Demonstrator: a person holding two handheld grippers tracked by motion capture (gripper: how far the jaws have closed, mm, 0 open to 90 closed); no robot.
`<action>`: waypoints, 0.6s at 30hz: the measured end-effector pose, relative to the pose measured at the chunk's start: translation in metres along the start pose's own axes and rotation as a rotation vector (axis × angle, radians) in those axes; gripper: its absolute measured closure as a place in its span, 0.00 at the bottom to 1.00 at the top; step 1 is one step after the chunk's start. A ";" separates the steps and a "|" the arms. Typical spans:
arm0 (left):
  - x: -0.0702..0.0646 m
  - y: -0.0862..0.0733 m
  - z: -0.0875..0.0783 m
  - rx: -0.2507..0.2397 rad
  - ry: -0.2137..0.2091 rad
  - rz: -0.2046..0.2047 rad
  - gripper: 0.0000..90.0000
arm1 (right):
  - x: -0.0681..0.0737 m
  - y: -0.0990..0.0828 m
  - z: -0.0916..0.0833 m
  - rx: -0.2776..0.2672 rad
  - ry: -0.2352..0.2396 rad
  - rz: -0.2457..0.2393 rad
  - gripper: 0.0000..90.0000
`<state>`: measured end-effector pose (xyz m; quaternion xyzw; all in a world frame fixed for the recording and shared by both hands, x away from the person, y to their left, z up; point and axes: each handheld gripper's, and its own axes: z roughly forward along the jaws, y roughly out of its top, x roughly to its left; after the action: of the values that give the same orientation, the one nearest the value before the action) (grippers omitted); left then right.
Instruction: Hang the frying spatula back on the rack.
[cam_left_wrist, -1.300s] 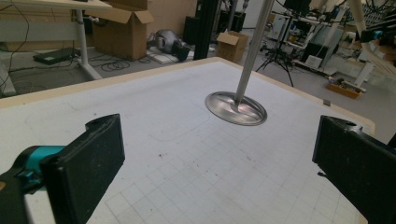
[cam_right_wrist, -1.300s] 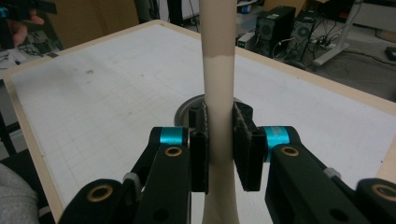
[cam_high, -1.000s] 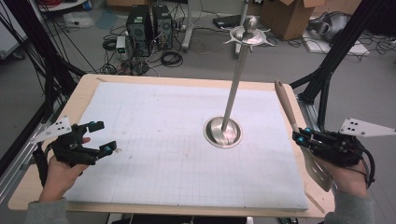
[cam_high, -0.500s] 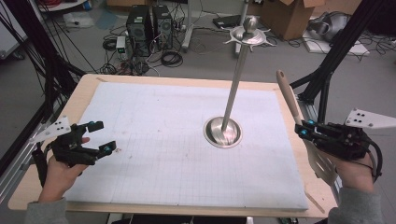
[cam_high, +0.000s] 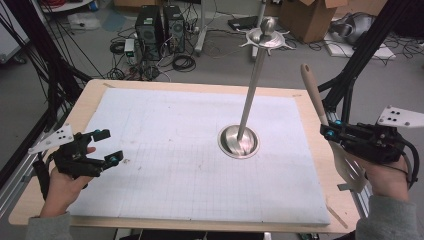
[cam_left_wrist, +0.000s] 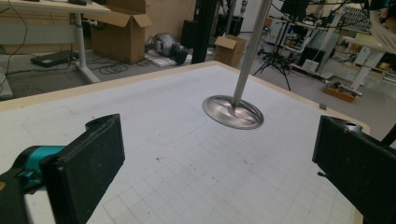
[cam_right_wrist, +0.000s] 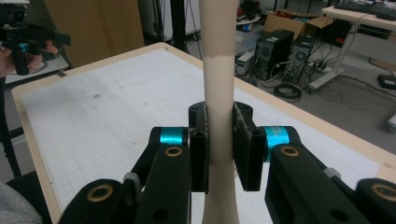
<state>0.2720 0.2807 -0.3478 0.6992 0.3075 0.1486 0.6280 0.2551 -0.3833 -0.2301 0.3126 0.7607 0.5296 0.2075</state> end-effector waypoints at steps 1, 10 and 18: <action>0.000 0.000 0.000 0.000 -0.001 0.000 0.03 | -0.001 0.001 0.001 0.002 0.001 0.001 0.87; 0.002 -0.001 -0.003 -0.009 -0.004 -0.013 0.03 | -0.011 0.010 0.006 0.008 0.014 0.015 0.87; 0.003 -0.001 -0.007 -0.013 0.004 -0.016 0.03 | -0.019 0.015 0.008 -0.021 0.061 0.043 0.87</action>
<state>0.2698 0.2877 -0.3478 0.6925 0.3133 0.1469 0.6330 0.2776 -0.3871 -0.2196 0.3103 0.7544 0.5510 0.1761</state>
